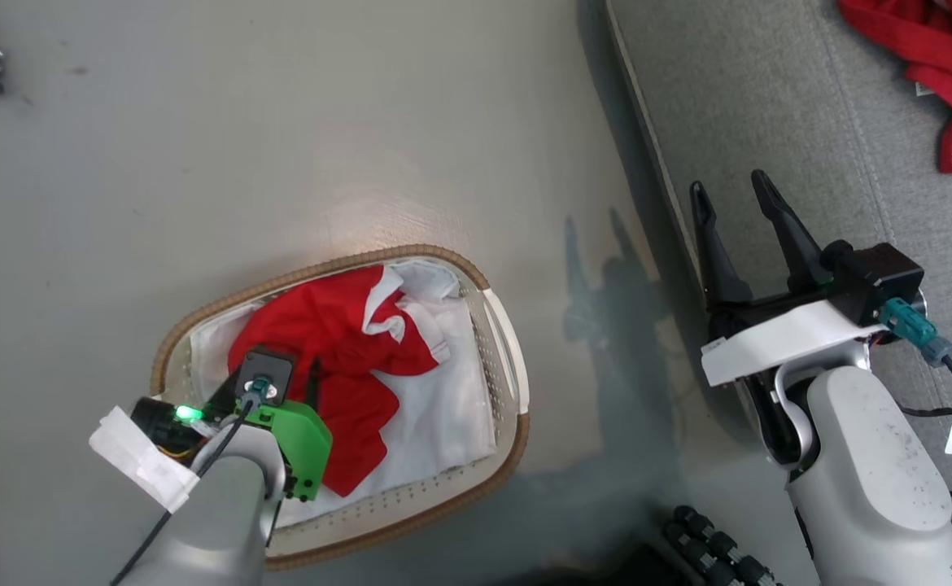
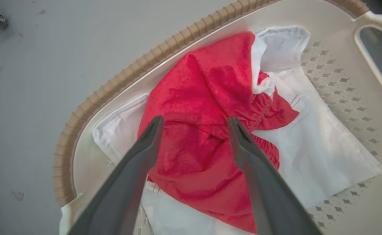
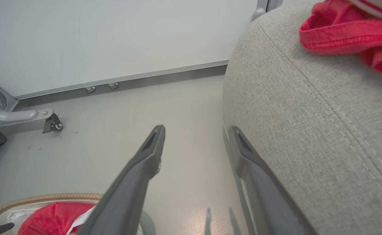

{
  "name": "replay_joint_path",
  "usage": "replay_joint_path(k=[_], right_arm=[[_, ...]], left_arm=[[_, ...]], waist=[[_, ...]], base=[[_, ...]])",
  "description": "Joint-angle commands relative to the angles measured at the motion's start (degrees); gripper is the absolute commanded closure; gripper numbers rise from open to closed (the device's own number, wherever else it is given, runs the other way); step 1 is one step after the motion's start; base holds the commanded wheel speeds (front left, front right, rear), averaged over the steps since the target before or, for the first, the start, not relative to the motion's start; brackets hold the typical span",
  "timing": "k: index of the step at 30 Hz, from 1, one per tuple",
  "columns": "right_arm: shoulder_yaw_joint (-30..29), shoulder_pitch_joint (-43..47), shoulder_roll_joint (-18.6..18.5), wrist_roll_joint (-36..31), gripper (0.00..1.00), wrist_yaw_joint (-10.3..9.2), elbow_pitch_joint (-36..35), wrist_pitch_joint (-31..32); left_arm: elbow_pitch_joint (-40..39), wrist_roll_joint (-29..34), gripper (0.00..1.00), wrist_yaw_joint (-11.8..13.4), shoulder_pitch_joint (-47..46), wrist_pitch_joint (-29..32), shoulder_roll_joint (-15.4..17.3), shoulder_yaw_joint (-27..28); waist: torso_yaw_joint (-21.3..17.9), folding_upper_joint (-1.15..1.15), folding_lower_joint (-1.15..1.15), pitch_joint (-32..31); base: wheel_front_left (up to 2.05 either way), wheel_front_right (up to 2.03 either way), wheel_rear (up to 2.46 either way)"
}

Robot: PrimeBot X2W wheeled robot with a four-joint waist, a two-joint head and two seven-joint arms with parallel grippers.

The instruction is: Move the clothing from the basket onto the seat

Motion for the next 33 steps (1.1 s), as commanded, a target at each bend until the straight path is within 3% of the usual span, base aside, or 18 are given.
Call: replay_joint_path(k=[1,5,15,25,33], right_arm=[[-0.01,-0.89,0.11,0.27,0.0,-0.08,-0.28,-0.13],[0.35,-1.75,0.24,0.32,0.0,-0.08,-0.52,-0.13],[1.76,-3.36,0.36,1.32,0.0,-0.08,-1.2,-0.13],[2.54,-4.15,0.35,1.88,0.0,-0.08,-1.28,-0.13],[3.04,-4.58,0.35,2.51,0.0,-0.08,-1.55,-0.13]], left_arm=[[1.25,1.16,0.0,1.26,-2.06,0.03,1.01,-0.28],[4.48,1.65,0.0,3.62,-5.41,0.16,1.95,-0.85],[7.36,3.16,0.0,6.11,-10.59,3.27,3.63,-2.84],[7.93,3.86,0.0,2.65,-11.21,3.44,1.88,-5.62],[8.13,3.5,0.0,1.8,-9.53,3.09,0.42,-7.14]], waist=[[-1.44,0.0,-0.01,3.32],[-1.74,0.0,-0.01,5.62],[-2.47,0.0,-0.01,9.65],[-2.71,0.0,-0.01,11.51],[-2.97,0.0,-0.01,12.14]], base=[[0.0,0.0,0.0],[0.0,0.0,0.0],[0.0,0.0,0.0],[0.0,0.0,0.0],[0.0,0.0,0.0]])
